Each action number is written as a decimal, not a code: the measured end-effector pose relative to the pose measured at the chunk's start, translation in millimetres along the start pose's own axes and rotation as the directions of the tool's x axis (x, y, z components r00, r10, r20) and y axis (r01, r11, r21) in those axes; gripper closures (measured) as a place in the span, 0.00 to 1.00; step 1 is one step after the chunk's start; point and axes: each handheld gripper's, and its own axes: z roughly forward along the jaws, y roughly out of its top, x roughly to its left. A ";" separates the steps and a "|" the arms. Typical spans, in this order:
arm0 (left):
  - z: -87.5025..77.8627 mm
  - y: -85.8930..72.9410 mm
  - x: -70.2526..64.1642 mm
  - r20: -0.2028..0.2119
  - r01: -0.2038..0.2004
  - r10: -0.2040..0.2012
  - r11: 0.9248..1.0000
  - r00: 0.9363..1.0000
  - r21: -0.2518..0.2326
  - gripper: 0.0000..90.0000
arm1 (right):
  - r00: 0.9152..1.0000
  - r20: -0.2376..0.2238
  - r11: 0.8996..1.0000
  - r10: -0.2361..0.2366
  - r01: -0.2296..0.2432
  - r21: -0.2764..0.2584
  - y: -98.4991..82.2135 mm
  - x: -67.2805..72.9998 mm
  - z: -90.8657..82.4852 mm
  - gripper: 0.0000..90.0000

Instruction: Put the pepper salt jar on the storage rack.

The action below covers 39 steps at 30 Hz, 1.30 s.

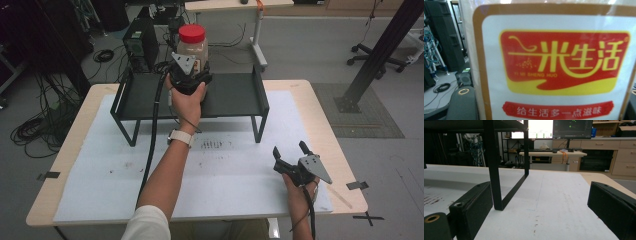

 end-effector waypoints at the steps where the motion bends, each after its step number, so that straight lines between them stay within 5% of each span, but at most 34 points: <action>1: 1.0 -0.5 0.1 -0.001 -0.001 0.001 1.000 1.000 -0.001 0.28 | 1.000 0.000 1.000 0.000 0.000 0.000 0.0 0.0 0.0 0.07; 39: 5.5 -10.9 0.6 -0.007 0.006 -0.006 1.000 1.000 -0.001 0.26 | 1.000 -0.001 1.000 0.000 0.000 0.000 0.0 0.0 -0.1 0.07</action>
